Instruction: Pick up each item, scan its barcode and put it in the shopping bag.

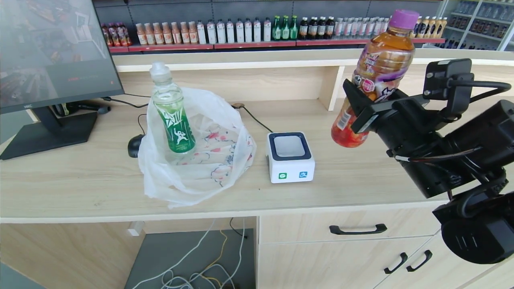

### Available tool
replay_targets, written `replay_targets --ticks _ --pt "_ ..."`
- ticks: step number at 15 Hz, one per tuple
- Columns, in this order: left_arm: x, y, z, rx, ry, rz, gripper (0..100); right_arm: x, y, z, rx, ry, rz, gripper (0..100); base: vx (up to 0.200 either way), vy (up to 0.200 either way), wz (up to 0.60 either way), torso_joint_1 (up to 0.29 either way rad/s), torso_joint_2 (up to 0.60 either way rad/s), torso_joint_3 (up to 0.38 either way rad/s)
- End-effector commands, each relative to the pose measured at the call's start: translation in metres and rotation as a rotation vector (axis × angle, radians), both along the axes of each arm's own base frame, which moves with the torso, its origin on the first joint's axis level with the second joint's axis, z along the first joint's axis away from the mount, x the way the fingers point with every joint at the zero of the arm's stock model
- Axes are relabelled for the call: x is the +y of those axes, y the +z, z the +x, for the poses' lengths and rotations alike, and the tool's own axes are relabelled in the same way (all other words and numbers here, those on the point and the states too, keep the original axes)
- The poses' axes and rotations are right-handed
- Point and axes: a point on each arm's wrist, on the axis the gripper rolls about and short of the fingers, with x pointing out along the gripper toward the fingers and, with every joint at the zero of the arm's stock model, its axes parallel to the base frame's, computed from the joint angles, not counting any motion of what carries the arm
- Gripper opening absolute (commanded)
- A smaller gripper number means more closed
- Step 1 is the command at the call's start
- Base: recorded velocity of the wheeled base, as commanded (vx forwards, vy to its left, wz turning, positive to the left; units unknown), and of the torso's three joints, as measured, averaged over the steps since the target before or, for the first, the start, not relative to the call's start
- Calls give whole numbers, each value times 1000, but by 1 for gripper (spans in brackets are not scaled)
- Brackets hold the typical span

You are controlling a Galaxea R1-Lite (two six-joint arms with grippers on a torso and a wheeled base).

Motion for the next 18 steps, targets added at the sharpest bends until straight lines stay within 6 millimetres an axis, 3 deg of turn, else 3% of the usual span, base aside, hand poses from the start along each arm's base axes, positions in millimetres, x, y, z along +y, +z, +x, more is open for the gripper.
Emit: replay_targets --ticks 1,18 --pt "0 0 0 -1 -1 -1 100 0 1 2 -6 -1 5 0 0 0 0 0 0 0" --pt "0 0 0 -1 1 0 100 -5 6 0 -15 -5 25 0 0 176 0 1 2 3"
